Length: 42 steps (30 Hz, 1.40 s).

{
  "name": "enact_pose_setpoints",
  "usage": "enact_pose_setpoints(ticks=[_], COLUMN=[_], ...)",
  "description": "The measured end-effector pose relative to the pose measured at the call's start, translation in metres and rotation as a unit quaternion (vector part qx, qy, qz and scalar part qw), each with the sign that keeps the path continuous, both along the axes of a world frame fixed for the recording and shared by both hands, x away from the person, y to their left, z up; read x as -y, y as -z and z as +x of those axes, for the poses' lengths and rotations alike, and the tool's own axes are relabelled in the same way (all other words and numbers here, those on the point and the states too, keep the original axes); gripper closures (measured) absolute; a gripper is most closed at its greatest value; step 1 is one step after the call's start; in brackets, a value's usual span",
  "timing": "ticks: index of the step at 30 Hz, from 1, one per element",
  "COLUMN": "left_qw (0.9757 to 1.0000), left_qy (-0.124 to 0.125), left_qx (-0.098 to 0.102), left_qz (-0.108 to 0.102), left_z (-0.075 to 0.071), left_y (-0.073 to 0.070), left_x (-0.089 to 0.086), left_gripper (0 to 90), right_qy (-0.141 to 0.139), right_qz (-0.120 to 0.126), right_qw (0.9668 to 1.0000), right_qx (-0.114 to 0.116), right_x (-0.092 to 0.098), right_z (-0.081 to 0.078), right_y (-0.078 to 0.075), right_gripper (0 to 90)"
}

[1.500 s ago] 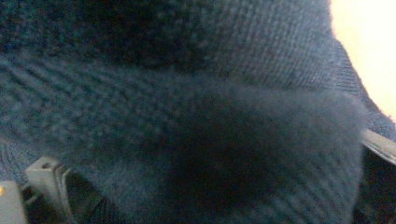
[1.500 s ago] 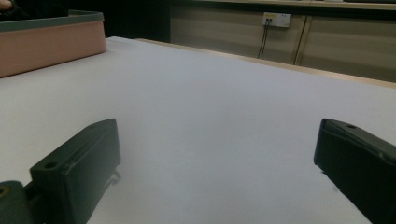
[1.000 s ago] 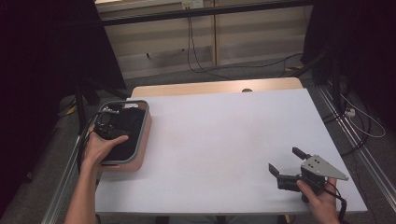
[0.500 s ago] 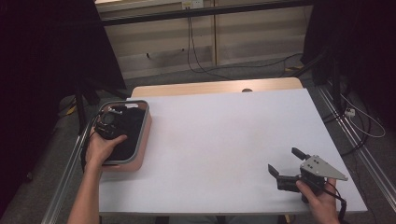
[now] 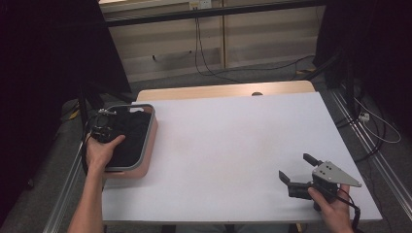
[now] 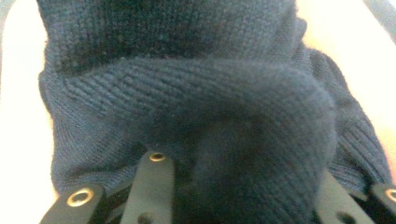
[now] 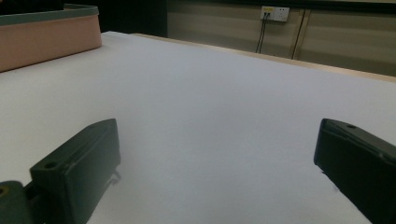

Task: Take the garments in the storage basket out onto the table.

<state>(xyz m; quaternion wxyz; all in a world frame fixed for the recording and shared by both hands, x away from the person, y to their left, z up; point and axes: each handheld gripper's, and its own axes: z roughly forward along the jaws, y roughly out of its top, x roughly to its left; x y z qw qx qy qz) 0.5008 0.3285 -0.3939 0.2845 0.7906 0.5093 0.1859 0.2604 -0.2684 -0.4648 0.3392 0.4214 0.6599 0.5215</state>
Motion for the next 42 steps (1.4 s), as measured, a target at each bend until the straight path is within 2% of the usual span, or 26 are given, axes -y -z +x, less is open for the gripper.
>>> enact_pose_setpoints(ticks=[4,6,10,14,18,20,22,25,28,29,37,39,40,41,42], left_qw=[0.9991,0.9983,0.9957,0.9908,0.9877,0.9842,0.9830,0.9777,0.9749,0.9730,0.9648,0.9630,0.9632,0.9618,0.9619], left_qy=[-0.008,-0.009,-0.019,-0.032,-0.033,-0.037,-0.037,-0.039,-0.039,-0.038,-0.041,-0.042,-0.040,-0.039,-0.039], left_qx=[0.026,0.038,0.062,0.085,0.109,0.125,0.128,0.145,0.155,0.162,0.198,0.204,0.205,0.209,0.207], left_qz=[-0.034,-0.042,-0.066,-0.100,-0.108,-0.120,-0.126,-0.147,-0.155,-0.159,-0.169,-0.171,-0.169,-0.173,-0.174], left_z=[-0.005,-0.008,-0.015,-0.025,-0.035,-0.041,-0.044,-0.050,-0.055,-0.057,-0.069,-0.070,-0.071,-0.071,-0.072], left_y=[-0.008,-0.012,-0.019,-0.024,-0.028,-0.030,-0.033,-0.039,-0.045,-0.047,-0.061,-0.063,-0.063,-0.064,-0.064], left_x=[-0.007,-0.009,-0.017,-0.025,-0.030,-0.034,-0.037,-0.043,-0.044,-0.044,-0.045,-0.045,-0.046,-0.046,-0.046], left_gripper=[70.3,70.7,71.4,71.9,72.0,72.1,72.3,72.5,72.5,72.5,72.6,72.5,72.6,72.6,72.6], right_qy=[-0.001,0.000,0.001,0.000,0.002,0.002,0.003,0.001,0.000,-0.001,-0.001,-0.001,-0.002,-0.003,-0.003], right_qz=[-0.001,-0.001,0.000,0.000,0.001,0.001,0.001,0.000,0.000,0.001,0.000,0.000,-0.001,0.000,0.000], right_qw=[1.0000,1.0000,1.0000,1.0000,1.0000,1.0000,1.0000,1.0000,1.0000,1.0000,1.0000,1.0000,1.0000,1.0000,1.0000], right_qx=[0.001,0.001,-0.001,0.000,0.001,0.000,-0.001,0.001,0.002,0.001,0.001,0.001,0.001,0.001,0.001], right_x=[0.000,0.000,0.000,0.000,0.001,0.001,0.001,0.001,0.001,0.000,0.001,0.000,0.000,0.000,0.000], right_z=[0.000,0.000,0.000,0.000,-0.001,-0.001,-0.001,-0.001,-0.002,-0.002,-0.001,-0.001,-0.001,-0.002,-0.002], right_y=[0.000,0.000,0.000,0.000,-0.001,-0.001,-0.001,-0.001,-0.001,-0.001,-0.001,-0.001,-0.001,-0.001,-0.001], right_gripper=[0.1,0.1,0.1,0.1,0.1,0.1,0.1,0.1,0.1,0.1,0.1,0.1,0.1,0.1,0.1])
